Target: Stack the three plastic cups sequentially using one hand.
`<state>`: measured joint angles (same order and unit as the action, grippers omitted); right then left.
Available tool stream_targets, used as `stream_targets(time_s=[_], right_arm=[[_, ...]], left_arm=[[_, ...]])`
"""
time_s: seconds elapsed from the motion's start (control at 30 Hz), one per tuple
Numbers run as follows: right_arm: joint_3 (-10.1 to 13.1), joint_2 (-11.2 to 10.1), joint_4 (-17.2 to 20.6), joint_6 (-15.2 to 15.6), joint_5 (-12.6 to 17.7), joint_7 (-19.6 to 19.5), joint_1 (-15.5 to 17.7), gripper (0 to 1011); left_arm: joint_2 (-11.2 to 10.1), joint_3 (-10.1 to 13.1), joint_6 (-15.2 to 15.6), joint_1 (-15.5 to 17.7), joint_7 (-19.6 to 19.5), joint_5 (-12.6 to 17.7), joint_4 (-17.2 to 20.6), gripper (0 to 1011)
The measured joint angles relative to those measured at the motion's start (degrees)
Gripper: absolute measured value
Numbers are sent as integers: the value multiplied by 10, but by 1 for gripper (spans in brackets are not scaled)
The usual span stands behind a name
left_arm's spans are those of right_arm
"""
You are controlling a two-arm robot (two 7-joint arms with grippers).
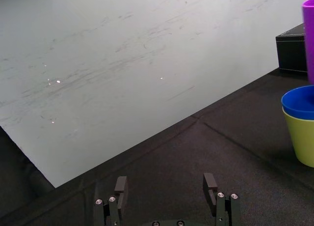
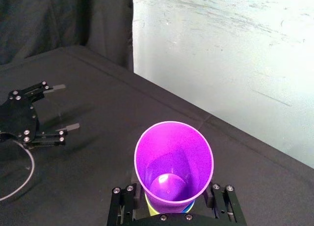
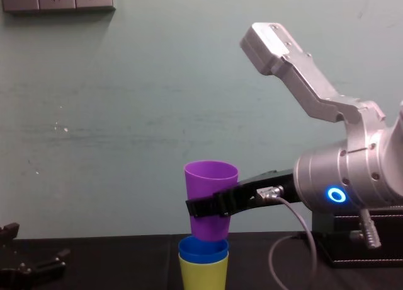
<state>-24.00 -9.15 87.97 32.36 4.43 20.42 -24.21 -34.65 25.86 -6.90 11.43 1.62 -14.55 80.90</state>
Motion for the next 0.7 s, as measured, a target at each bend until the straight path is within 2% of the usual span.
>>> stream_targets(time_s=[0.37,0.7], right_arm=[[-1,18,-61,-10,6,-1,-32,708],[-10,25,-94,-24,12,2,-46,708]], left_arm=[[0,0,0,0,0,0,0,1000],[0,0,0,0,0,0,0,1000]])
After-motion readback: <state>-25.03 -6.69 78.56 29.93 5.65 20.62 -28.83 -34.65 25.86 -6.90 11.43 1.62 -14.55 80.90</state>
